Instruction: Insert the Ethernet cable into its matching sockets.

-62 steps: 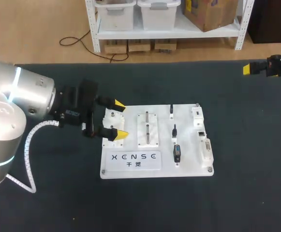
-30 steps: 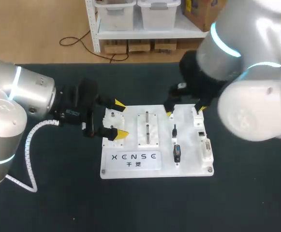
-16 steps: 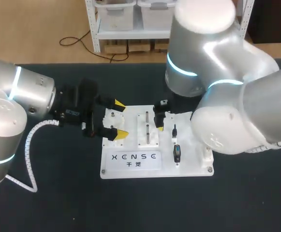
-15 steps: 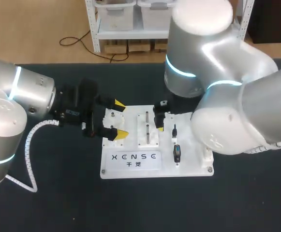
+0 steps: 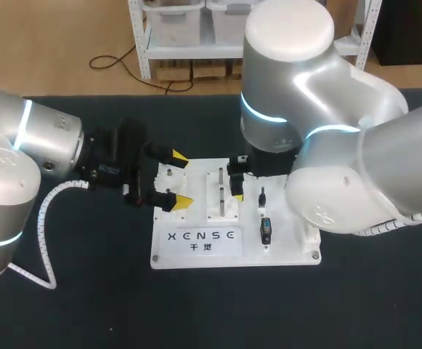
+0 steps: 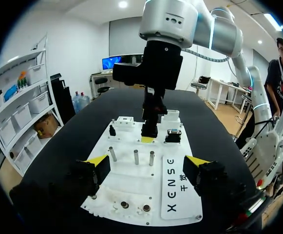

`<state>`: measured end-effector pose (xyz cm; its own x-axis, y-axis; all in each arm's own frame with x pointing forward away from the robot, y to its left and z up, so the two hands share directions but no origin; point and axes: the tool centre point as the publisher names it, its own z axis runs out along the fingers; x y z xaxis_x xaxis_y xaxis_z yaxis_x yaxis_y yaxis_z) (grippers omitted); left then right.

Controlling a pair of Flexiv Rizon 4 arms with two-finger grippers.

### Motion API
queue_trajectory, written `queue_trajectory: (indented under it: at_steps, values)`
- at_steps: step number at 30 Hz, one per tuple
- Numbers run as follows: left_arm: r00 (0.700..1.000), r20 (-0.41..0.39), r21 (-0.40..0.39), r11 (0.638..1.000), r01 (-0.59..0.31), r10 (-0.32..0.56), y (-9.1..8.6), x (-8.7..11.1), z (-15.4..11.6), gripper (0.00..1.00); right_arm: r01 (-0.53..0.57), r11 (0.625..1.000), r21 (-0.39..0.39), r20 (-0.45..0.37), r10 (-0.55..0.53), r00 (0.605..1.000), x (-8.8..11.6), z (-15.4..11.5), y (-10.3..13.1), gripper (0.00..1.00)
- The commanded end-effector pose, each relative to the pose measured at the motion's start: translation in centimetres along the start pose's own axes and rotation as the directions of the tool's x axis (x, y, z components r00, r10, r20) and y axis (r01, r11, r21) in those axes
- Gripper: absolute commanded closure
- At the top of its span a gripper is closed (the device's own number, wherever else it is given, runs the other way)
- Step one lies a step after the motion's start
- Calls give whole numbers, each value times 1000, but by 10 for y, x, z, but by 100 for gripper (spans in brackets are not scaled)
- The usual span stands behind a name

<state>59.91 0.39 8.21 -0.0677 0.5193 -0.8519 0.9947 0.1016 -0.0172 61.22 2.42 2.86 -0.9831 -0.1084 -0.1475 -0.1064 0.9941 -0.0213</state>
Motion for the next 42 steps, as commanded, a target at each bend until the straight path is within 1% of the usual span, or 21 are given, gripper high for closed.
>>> queue_trajectory:
  at_steps: [1, 5, 6, 7, 9, 22, 31, 37, 42]
  values:
    - [1000, 7, -2, 1000, -3, 3, 0, 2, 0, 0, -2, 1000, 5, 1, 2, 1000, 1, 4, -1, 51]
    - [1000, 7, -2, 1000, -3, 3, 0, 2, 0, 0, -4, 1000, 3, -3, 4, 1000, 1, 5, -1, 67]
    - [1000, 7, -2, 1000, -3, 3, 0, 2, 0, 0, -3, 1000, 1, -5, 3, 1000, 1, 6, -1, 76]
    - [1000, 7, -2, 1000, -3, 3, 0, 2, 0, 0, 0, 1000, -2, -4, 0, 1000, 1, 6, -1, 80]
    - [1000, 7, -2, 1000, -3, 3, 0, 2, 0, 0, 6, 1000, -4, 0, -6, 1000, 1, 7, 0, 100]
    - [1000, 7, -2, 1000, -3, 3, 0, 2, 0, 0, 30, 999, -38, -2, -30, 1000, -1, 5, 0, 100]
    - [1000, 7, -2, 1000, -3, 3, 0, 2, 0, 0, 45, 998, -50, 8, -45, 999, -8, -19, -8, 100]
    - [1000, 7, -2, 1000, -3, 3, 0, 2, 0, 0, 41, 998, -46, 4, -41, 999, -9, -31, -23, 100]
    - [1000, 7, -2, 1000, -3, 3, 0, 2, 0, 0, 4, 1000, -24, -8, -4, 1000, -9, -30, -44, 100]
